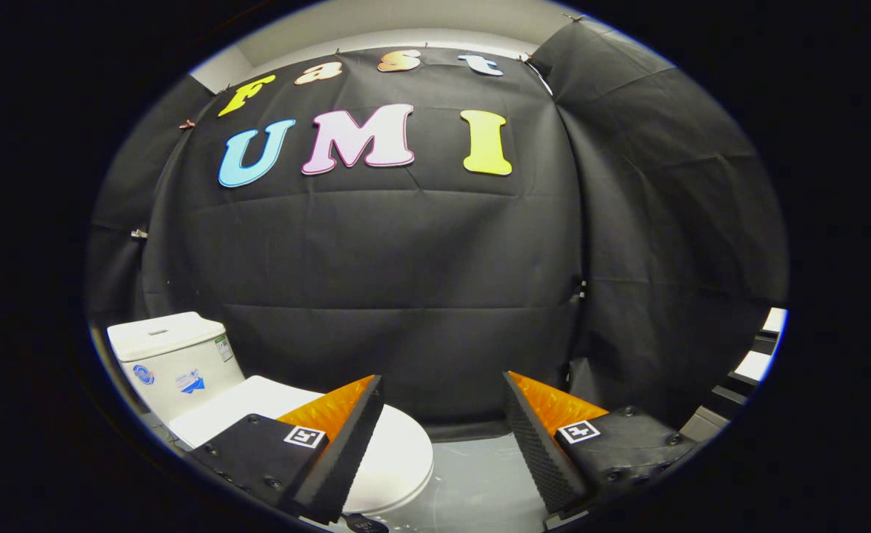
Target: Open the toilet lid.
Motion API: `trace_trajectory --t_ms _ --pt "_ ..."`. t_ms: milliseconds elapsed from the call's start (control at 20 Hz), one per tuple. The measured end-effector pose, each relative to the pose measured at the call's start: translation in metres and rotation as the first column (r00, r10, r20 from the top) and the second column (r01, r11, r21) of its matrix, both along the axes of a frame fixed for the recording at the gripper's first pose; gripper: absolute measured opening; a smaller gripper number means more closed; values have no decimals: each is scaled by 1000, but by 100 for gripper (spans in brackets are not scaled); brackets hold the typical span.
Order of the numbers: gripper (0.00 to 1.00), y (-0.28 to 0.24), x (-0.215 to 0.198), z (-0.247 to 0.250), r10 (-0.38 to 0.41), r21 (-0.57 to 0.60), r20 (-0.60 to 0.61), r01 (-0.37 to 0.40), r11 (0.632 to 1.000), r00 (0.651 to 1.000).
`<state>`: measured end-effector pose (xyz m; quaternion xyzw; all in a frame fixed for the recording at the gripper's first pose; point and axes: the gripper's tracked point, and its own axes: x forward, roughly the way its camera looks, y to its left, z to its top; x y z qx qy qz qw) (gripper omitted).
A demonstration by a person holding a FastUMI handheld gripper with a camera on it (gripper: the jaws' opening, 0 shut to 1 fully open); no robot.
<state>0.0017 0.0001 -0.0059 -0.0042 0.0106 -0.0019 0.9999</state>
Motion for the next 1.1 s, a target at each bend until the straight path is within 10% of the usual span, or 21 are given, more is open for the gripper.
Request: trace_trajectory --t_ms 1100 --pt "98 12 2 37 35 47 30 -36 998 999"
